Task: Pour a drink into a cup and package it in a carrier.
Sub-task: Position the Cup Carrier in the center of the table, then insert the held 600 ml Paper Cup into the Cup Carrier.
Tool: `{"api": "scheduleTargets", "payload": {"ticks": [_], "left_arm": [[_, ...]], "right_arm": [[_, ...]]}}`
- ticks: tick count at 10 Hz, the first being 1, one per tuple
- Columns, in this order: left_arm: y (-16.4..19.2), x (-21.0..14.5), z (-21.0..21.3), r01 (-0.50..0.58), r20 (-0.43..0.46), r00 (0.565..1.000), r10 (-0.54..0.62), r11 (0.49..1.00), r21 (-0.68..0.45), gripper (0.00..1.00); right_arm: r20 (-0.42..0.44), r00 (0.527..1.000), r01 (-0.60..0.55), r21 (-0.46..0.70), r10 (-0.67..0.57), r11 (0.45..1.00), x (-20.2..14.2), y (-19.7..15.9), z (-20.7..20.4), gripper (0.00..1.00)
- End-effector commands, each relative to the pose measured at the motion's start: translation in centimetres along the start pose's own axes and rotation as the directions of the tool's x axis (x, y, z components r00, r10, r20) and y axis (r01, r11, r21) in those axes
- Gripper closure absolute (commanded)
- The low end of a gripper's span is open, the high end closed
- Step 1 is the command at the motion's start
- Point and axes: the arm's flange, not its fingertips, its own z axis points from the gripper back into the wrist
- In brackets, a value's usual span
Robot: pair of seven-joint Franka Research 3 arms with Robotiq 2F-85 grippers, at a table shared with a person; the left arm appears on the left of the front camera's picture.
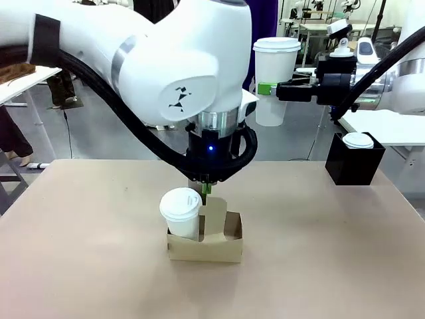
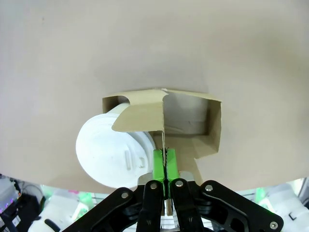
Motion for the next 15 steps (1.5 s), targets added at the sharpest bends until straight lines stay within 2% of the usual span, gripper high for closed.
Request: {"api": "scheduleTargets", "payload": {"ticks": [1,2,6,7,8,9,11,12,13,14,15], "left_arm": [[-0.5,-0.4,-0.2,-0.005,-0.011,1.000,0.006,0.998,0.068,0.99],[0.0,0.0,0.0,0.000,0.000,1.000,0.000,1.000,0.000,0.99],[0.0,0.0,0.0,0.000,0.000,1.000,0.000,1.000,0.000,0.99],[-0.2,0.2,0.1,-0.001,0.001,1.000,0.001,1.000,0.005,0.59],[0.7,0.4,0.6,-0.001,-0.009,1.000,0.001,1.000,-0.012,0.38],[1.5,0.7,1.6,0.019,-0.013,1.000,-0.020,0.999,-0.041,0.00],[3.6,1.2,4.0,0.064,-0.028,0.997,-0.068,0.993,-0.103,0.00],[4.8,1.6,5.3,0.125,-0.054,0.990,-0.133,0.982,-0.143,0.15],[6.2,2.3,6.9,0.223,-0.114,0.962,-0.249,0.954,-0.198,0.05],[8.1,3.3,8.0,0.381,-0.119,0.903,-0.413,0.897,-0.223,0.00],[10.4,3.8,8.5,0.499,-0.084,0.844,-0.530,0.832,-0.241,0.00]], "right_arm": [[0.001,1.000,-0.006,-0.005,0.006,1.000,0.2,0.1,-0.2,0.20],[0.001,1.000,-0.006,-0.005,0.006,1.000,0.2,0.1,-0.2,0.20],[0.001,1.000,-0.006,-0.005,0.006,1.000,0.2,0.1,-0.2,0.20],[0.001,1.000,-0.006,-0.005,0.006,1.000,0.2,0.1,-0.2,0.20],[0.001,1.000,-0.006,-0.005,0.006,1.000,0.2,0.1,-0.2,0.20],[0.001,1.000,-0.006,-0.005,0.006,1.000,0.2,0.1,-0.2,0.20],[-0.019,1.000,0.023,0.051,-0.022,0.998,-0.6,-1.2,-0.3,0.20],[-0.040,0.999,0.013,0.098,-0.009,0.995,-1.4,-2.1,-0.5,0.20],[-0.051,0.998,0.038,0.161,-0.031,0.986,-2.3,-2.8,-0.9,0.20],[-0.052,0.998,0.053,0.239,-0.042,0.970,-3.5,-3.2,-1.1,0.20],[-0.053,0.998,0.055,0.319,-0.040,0.946,-4.8,-3.0,-1.4,0.20]]}}
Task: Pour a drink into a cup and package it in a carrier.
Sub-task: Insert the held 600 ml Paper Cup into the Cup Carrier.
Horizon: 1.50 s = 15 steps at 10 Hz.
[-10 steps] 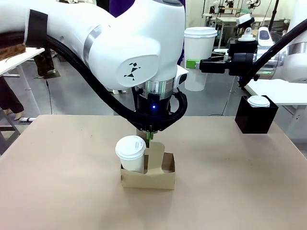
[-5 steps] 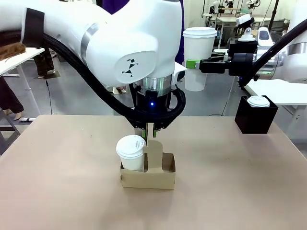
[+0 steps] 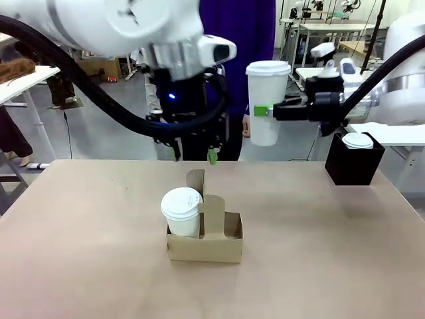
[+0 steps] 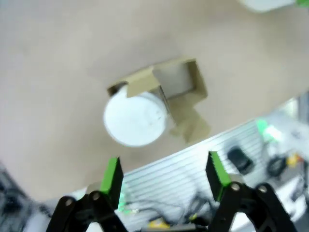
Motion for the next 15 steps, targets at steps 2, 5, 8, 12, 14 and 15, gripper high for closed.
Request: {"api": "scheduleTargets", "payload": {"ticks": [2,5,8,12,14,15], "left_arm": [[6.6,-1.4,1.9,0.334,-0.019,0.942,-0.336,0.940,-0.072,0.00],[10.9,-2.8,0.1,0.494,0.145,0.865,-0.481,0.867,-0.069,0.00],[9.9,-1.3,1.8,0.468,0.068,0.883,-0.465,0.883,-0.032,0.00],[14.2,-2.3,-1.5,0.572,0.144,0.818,-0.556,0.814,-0.105,0.00],[17.6,-3.6,-2.4,0.639,0.239,0.767,-0.596,0.743,-0.199,0.00],[18.8,-4.4,-3.3,0.639,0.255,0.765,-0.591,0.745,-0.191,0.00]], "right_arm": [[0.013,0.996,-0.093,0.188,0.093,0.978,-2.3,-1.0,-0.1,0.20],[0.057,0.991,-0.134,0.267,0.123,0.954,-6.4,-1.1,-0.4,0.20],[0.022,0.994,-0.109,0.242,0.107,0.964,-5.1,-0.4,-0.9,0.20],[0.110,0.983,-0.178,0.338,0.149,0.924,-7.0,0.5,-2.9,0.20],[0.150,0.984,-0.151,0.386,0.099,0.910,-8.4,0.0,-5.2,0.20],[0.154,0.985,-0.142,0.416,0.084,0.898,-9.2,0.2,-6.1,0.20]]}}
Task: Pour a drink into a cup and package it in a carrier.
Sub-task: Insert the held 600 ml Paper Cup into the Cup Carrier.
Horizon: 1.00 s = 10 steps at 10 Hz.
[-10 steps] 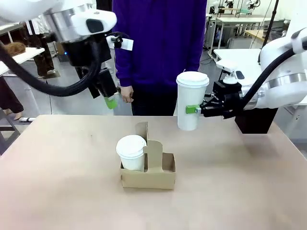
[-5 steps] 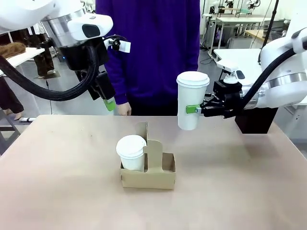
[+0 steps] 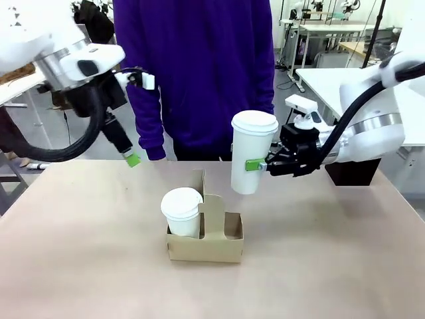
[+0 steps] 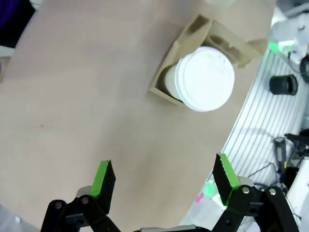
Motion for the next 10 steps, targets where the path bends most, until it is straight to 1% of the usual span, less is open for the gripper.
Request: {"api": "scheduleTargets", "payload": {"ticks": [1,2,3,4,5,6,8,9,10], "left_arm": [[0.7,-2.9,-0.8,0.059,0.066,0.996,-0.058,0.998,-0.013,0.00],[1.8,-4.0,-1.1,0.086,0.116,0.990,-0.082,0.996,-0.029,0.00],[2.9,-5.5,-2.2,0.155,0.183,0.972,-0.147,0.988,-0.027,0.00],[3.3,-6.8,-2.6,0.212,0.229,0.952,-0.201,0.977,-0.022,0.00],[4.3,-8.2,-2.9,0.276,0.292,0.919,-0.263,0.961,-0.003,0.00],[5.3,-9.2,-3.3,0.299,0.316,0.907,-0.280,0.954,-0.013,0.00],[6.0,-10.8,-4.6,0.307,0.360,0.891,-0.277,0.951,-0.026,0.00],[5.8,-11.4,-4.7,0.290,0.357,0.896,-0.264,0.957,-0.020,0.00],[6.3,-11.5,-5.3,0.281,0.352,0.899,-0.260,0.960,-0.009,0.00]], "right_arm": [[0.033,0.999,-0.005,0.044,0.004,0.999,-1.1,-1.1,-1.0,0.20],[0.022,1.000,-0.001,0.044,0.000,0.999,-1.5,-1.3,-1.7,0.20],[0.011,1.000,-0.007,0.058,0.007,0.998,-2.5,-1.2,-2.5,0.20],[0.016,1.000,-0.008,0.068,0.006,0.998,-3.1,-1.1,-3.0,0.20],[0.008,1.000,0.005,0.078,-0.006,0.997,-4.0,-1.2,-3.3,0.20],[0.019,1.000,0.021,0.094,-0.023,0.995,-4.8,-1.4,-3.5,0.20],[0.010,0.998,0.065,0.111,-0.067,0.992,-6.8,-1.3,-3.6,0.20],[0.006,0.998,0.067,0.114,-0.069,0.991,-7.5,-1.2,-3.5,0.20],[0.000,0.997,0.076,0.122,-0.077,0.990,-8.1,-1.0,-3.4,0.20]]}}
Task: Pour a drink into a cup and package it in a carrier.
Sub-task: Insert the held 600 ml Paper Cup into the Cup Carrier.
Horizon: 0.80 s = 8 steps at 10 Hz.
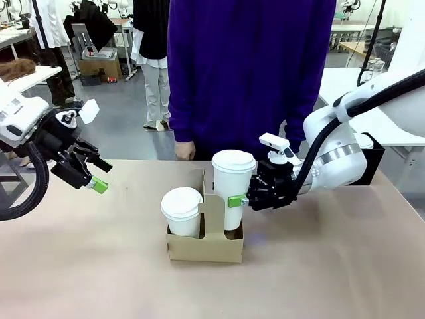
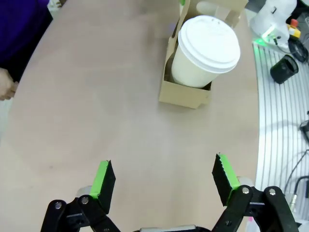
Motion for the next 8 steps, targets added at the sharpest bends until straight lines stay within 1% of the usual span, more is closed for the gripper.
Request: {"api": "scheduleTargets", "payload": {"ticks": [1,2,5,6,8], "left_arm": [[-0.2,-0.3,-0.5,0.006,0.020,1.000,-0.006,1.000,-0.024,0.00],[0.0,0.0,0.0,0.000,0.000,1.000,0.000,1.000,0.000,0.00],[0.0,0.0,0.0,0.000,0.000,1.000,0.000,1.000,0.000,0.00],[0.0,0.0,0.0,0.000,0.000,1.000,0.000,1.000,0.000,0.00],[0.0,0.0,0.0,0.000,0.000,1.000,0.000,1.000,0.000,0.00]], "right_arm": [[-0.012,0.999,-0.030,0.041,0.031,0.999,-0.4,-0.1,-0.3,0.20],[-0.023,0.999,-0.032,0.042,0.033,0.999,-0.9,0.0,-0.4,0.20],[-0.049,0.997,-0.052,0.060,0.055,0.997,-2.8,-0.4,-0.2,0.20],[-0.056,0.996,-0.067,0.067,0.070,0.996,-3.9,-0.5,-0.1,0.20],[-0.067,0.992,-0.102,0.065,0.107,0.993,-5.1,-0.6,0.2,0.20]]}}
